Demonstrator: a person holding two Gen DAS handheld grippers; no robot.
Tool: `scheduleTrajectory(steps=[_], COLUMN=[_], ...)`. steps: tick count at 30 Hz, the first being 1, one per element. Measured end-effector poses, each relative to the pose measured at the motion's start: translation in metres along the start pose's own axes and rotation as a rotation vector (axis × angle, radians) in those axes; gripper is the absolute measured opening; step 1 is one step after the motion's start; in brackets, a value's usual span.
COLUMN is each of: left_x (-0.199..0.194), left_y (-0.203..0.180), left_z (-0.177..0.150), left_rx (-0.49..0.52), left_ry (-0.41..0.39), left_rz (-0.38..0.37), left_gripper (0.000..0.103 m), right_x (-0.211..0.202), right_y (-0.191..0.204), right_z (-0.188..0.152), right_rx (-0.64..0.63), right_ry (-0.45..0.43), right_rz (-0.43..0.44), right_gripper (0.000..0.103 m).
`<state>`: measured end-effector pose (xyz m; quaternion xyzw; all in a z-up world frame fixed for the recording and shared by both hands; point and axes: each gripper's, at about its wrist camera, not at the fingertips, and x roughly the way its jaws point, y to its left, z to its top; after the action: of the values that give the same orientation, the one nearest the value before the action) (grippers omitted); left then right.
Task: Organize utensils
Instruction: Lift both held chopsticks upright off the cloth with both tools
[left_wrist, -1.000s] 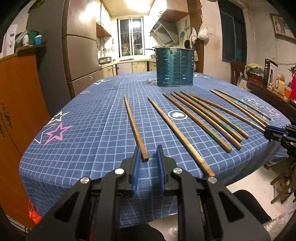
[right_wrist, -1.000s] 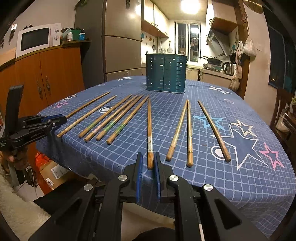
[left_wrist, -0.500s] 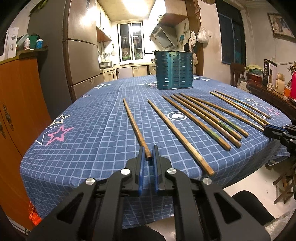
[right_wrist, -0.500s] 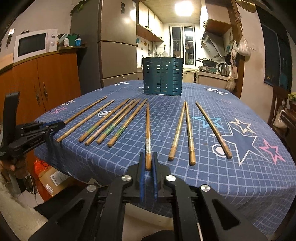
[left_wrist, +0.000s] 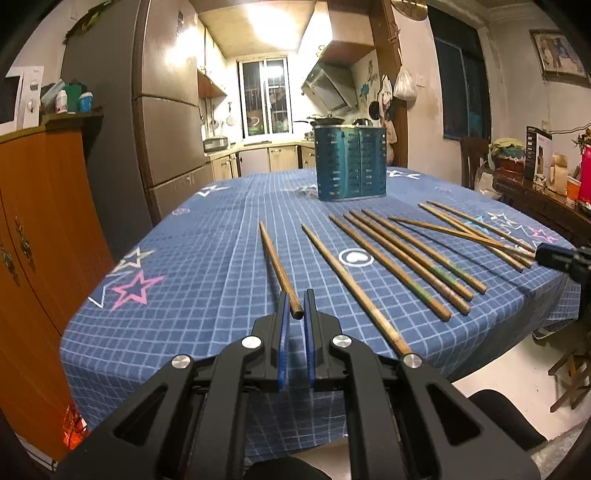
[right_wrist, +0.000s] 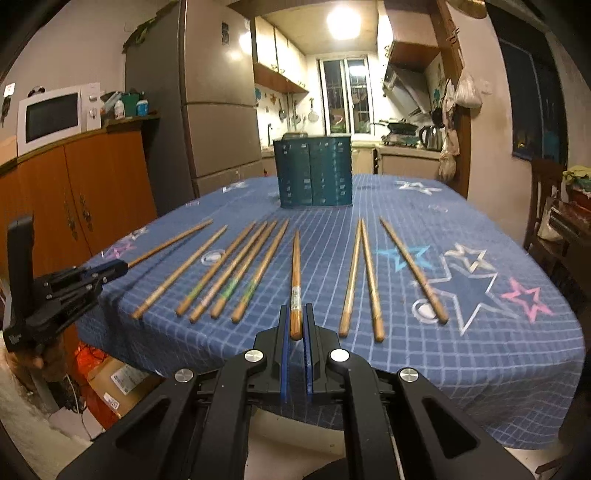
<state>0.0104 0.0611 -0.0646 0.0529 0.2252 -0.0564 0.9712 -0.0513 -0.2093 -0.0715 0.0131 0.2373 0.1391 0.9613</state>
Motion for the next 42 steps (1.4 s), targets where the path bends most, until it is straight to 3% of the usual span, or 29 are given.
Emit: scheduleTrajectory(steps=[12, 22, 31, 42], left_x=[-0.024, -0.041, -0.029, -0.029], left_y=[0.016, 0.022, 0.028, 0.039], left_z=[0.038, 0.094, 0.138, 0.177], left_rx=[-0.044, -0.061, -0.063, -0.081], left_ry=[-0.071, -0.121, -0.049, -0.074], left_rz=[0.015, -0.024, -0.058, -0.082], left_gripper=[0.006, 0.006, 0.006, 0.006], right_x=[-0.046, -0.057, -0.040, -0.020], right_y=[0.006, -0.005, -0.010, -0.003], right_z=[0.050, 0.111, 0.158, 0.203], right_rx=[-0.042, -0.043, -0.046, -0.066], right_ry=[-0.141, -0.216, -0.181, -0.168], right_rz=[0.008, 0.029, 0.074, 0.100], right_gripper=[0.008, 0.008, 0.008, 0.008])
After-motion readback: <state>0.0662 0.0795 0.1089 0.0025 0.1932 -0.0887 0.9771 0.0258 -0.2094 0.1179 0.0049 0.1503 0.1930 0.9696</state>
